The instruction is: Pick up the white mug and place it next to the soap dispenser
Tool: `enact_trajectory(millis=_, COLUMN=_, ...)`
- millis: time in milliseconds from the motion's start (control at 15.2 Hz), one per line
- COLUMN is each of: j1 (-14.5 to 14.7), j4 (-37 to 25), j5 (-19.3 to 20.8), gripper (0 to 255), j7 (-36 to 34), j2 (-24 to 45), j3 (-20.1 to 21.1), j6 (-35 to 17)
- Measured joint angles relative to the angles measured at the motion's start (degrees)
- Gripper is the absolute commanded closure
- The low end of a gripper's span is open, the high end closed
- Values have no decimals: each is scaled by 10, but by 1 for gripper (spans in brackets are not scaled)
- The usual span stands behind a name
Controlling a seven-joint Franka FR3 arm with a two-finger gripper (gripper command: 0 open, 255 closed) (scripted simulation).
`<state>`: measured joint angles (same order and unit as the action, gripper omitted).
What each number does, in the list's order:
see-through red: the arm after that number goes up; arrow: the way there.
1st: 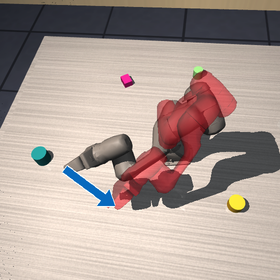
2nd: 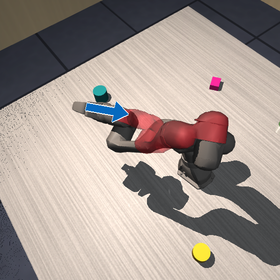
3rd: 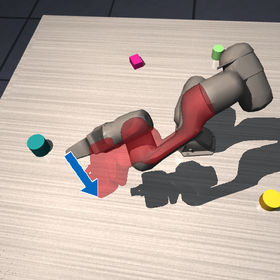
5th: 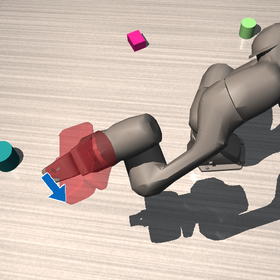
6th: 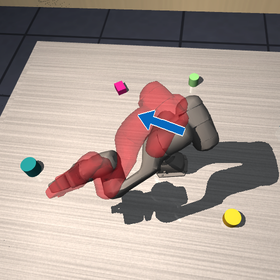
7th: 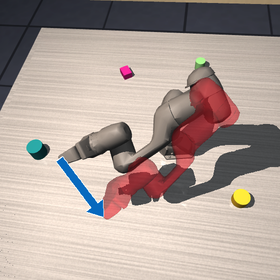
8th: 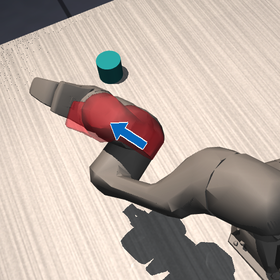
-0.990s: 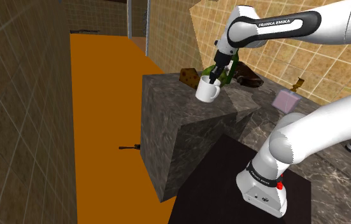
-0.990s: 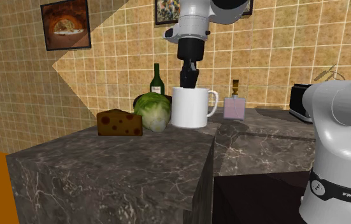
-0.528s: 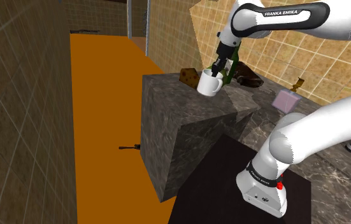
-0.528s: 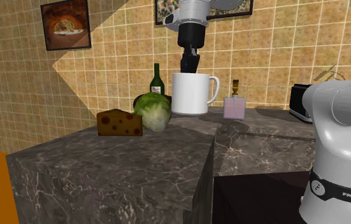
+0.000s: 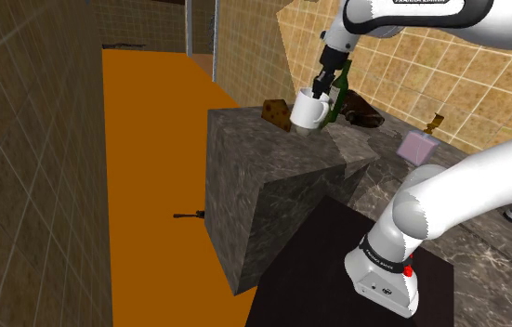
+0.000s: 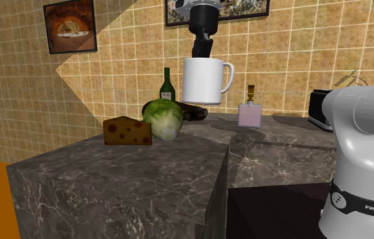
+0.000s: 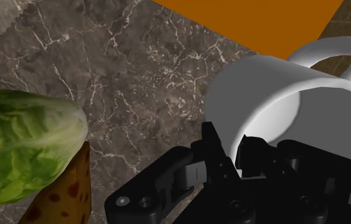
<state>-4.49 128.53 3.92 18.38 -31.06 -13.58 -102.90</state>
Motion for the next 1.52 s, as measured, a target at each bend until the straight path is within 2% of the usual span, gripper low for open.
enact_trajectory(millis=1320, j1=7, j4=-183, j5=-10, gripper=255, j7=0, j2=34, j3=6, j6=149)
enact_trajectory(millis=1518, j1=3, j4=-200, j5=-6, gripper=255, j7=16, j2=37, j3=-6, j6=163)
